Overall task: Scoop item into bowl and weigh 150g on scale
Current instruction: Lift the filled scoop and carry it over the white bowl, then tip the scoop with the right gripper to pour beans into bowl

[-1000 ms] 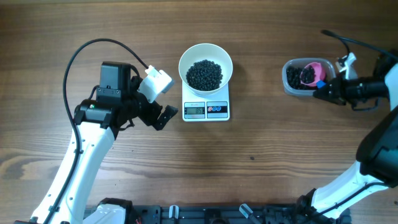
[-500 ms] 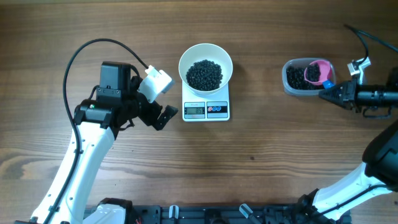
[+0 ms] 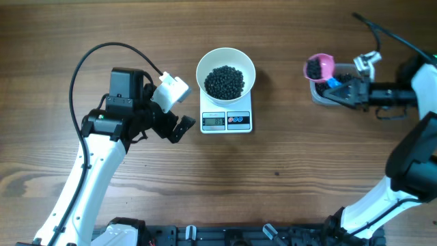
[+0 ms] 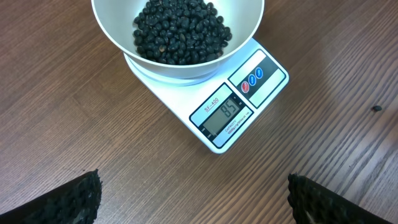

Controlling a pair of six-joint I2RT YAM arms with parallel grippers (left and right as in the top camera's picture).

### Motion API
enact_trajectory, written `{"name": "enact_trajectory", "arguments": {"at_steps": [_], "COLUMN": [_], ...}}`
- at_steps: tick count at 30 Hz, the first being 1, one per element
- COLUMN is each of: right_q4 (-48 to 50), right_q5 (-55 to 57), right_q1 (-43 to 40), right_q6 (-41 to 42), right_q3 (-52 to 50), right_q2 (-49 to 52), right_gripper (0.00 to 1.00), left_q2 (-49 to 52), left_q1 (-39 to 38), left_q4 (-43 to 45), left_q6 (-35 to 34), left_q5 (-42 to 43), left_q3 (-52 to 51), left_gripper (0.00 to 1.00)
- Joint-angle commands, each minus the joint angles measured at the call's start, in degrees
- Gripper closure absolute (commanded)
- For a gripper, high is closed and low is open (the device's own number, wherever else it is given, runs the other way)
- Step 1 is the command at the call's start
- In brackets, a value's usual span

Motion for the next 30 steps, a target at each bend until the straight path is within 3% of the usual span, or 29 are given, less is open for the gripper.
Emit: {"name": "enact_trajectory", "arguments": {"at_steps": [1,9,16,23,30], "right_q4": [3.04,7.34,14.97,20.57,21.90], "right_q5": [-3.41,-2.73,5.84,21.40,38.14], "right_q1": [5.38,15.47,25.00,33.53,39.34], "right_q6": [5.44,12.85,21.24,28.96,30.77], "right_q3": [3.32,10.95,12.28,12.28,14.51], "right_q2": [-0.26,-0.33,-0.37,-0.37,-0.37], "right_gripper": [0.96,0.96,0.96,0.96,0.96], "left_q2": [-0.17,-0.17,-0.17,-0.17,-0.17], "left_q1": [0.31,0.31,0.31,0.31,0.31], "left_q4": [0.17,0.17,0.17,0.17,0.17], "left_q6": [-0.59,-0.59,-0.59,-0.57,-0.59], "left_q5": [-0.13,-0.11,-0.11,-0.13,-0.11], "left_q3": [-0.37,-0.35,-0.37,-0.37,-0.37], "left_gripper": [0.00,0.00,0.00,0.00,0.00]}}
